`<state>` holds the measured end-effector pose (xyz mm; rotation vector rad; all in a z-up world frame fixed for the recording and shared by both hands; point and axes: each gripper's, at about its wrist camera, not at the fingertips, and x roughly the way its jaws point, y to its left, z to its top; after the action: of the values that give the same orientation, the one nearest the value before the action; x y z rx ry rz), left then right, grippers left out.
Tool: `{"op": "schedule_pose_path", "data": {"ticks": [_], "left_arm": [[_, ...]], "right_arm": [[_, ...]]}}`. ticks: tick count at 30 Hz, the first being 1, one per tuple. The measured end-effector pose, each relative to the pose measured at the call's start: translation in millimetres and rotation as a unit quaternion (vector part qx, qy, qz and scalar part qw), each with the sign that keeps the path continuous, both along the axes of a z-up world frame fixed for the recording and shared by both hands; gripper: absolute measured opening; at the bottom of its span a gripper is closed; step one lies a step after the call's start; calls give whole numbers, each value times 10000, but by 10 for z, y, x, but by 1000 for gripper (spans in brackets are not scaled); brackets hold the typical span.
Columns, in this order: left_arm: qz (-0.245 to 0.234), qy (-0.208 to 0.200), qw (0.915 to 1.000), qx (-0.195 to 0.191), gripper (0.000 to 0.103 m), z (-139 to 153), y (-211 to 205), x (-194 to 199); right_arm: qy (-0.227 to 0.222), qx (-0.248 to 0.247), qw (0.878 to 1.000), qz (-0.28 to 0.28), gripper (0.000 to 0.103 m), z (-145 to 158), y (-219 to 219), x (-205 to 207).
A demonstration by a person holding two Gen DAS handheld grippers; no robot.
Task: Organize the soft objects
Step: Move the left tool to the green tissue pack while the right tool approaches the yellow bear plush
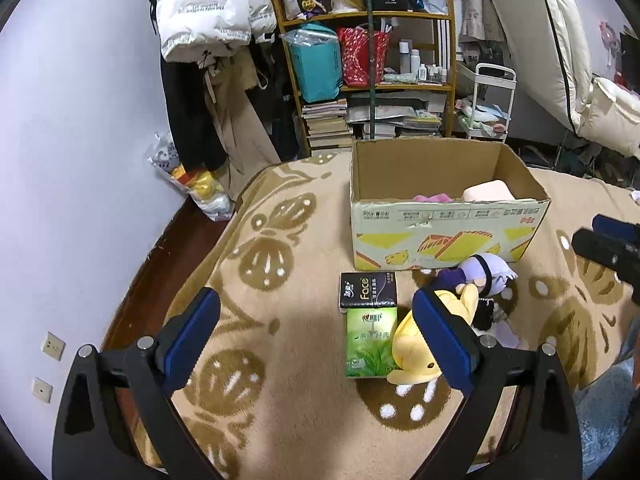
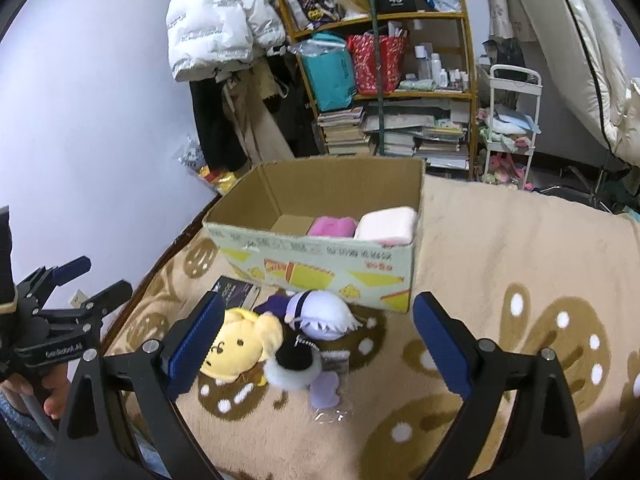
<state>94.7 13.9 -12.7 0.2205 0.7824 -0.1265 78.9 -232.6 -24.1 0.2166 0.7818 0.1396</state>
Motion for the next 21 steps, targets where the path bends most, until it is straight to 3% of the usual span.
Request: {"op": "schedule_pose_path", "data": {"ticks": [12, 21], "left_arm": [[109, 362, 9984, -417, 96, -174, 106, 215], [70, 614, 9963, -592, 96, -262, 100, 386]], "right_arm": [[129, -329, 9985, 407, 99, -180, 289, 113], [186, -294, 9969, 712, 99, -274, 508, 229]]}}
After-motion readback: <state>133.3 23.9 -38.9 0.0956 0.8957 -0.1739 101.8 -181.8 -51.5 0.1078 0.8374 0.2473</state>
